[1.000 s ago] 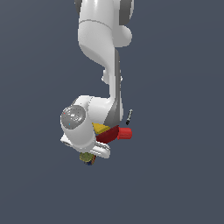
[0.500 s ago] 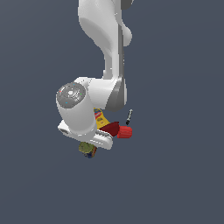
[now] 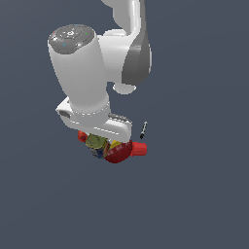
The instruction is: Pick up a designated object from a clutter of objects.
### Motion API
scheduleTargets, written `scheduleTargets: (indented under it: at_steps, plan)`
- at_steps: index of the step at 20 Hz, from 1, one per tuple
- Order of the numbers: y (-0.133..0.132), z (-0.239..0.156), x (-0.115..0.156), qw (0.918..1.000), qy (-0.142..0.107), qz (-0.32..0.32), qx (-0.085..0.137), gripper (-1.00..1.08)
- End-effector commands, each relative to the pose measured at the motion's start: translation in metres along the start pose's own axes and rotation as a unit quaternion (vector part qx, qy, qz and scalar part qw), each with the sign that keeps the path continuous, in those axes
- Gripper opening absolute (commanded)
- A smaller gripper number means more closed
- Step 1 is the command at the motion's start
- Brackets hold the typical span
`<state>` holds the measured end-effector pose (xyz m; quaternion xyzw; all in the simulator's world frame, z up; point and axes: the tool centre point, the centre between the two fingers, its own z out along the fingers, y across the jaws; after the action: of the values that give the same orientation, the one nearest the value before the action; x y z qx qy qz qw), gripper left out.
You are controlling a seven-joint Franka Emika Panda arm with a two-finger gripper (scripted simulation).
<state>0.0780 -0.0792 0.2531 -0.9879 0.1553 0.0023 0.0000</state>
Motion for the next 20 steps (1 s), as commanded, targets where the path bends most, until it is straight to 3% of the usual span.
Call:
scheduleTargets:
  at_steps: [1,11,20]
  plan:
    - [-0.002,-0.032,-0.007,1.0,0.002,0.0,0.0,-1.0]
    - [-0.01,-0.13,-0.028,1.0,0.002,0.0,0.0,-1.0]
    - [-0.014,-0.17,-0.035,1.0,0.002,0.0,0.0,-1.0]
